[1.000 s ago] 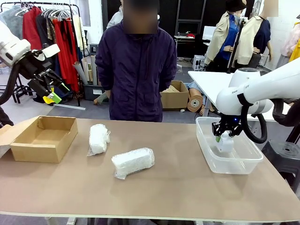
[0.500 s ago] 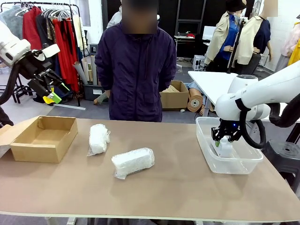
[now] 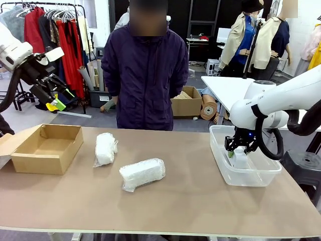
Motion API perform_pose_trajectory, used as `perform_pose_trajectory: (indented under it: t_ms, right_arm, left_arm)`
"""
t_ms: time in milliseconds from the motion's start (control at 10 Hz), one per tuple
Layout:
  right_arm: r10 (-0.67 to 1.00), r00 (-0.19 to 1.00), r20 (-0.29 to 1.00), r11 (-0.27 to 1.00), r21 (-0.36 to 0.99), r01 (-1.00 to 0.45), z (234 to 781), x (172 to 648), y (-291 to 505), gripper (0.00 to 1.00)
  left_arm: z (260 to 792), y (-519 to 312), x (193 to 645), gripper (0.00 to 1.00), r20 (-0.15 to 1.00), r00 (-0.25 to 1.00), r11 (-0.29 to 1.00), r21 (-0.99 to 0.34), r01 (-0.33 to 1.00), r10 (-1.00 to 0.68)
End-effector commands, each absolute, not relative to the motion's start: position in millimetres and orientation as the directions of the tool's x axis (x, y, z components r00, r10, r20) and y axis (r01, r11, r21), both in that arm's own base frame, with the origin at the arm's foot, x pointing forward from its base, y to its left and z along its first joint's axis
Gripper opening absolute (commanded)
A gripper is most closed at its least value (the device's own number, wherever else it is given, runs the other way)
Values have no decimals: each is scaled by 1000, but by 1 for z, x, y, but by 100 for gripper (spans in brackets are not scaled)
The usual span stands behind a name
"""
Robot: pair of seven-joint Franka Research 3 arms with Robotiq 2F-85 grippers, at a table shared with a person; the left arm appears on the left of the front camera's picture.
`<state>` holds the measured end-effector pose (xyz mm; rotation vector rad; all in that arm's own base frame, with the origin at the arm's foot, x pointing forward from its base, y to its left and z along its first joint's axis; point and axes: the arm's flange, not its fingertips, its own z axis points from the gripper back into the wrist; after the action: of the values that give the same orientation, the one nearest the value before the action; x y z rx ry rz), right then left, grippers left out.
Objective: Separate and place wrapped and unwrapped clocks.
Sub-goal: If the picked Digital clock is wrapped, place it in the Package Box ; if not, place it in the Organizing box.
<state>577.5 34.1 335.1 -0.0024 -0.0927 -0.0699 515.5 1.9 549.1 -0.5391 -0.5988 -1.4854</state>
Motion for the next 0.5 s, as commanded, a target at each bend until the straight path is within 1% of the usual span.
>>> perform_pose_trajectory:
  t_ms: [0, 400]
  right_arm:
    - [-81, 994, 75, 997, 20, 80, 349, 569, 34, 100]
    - [-56, 997, 56, 998, 34, 54, 378, 563, 33, 100]
  left_arm:
    - [551, 2, 513, 100, 666, -10, 18, 35, 999, -746]
    - [551, 2, 513, 100, 666, -10, 18, 35, 999, -746]
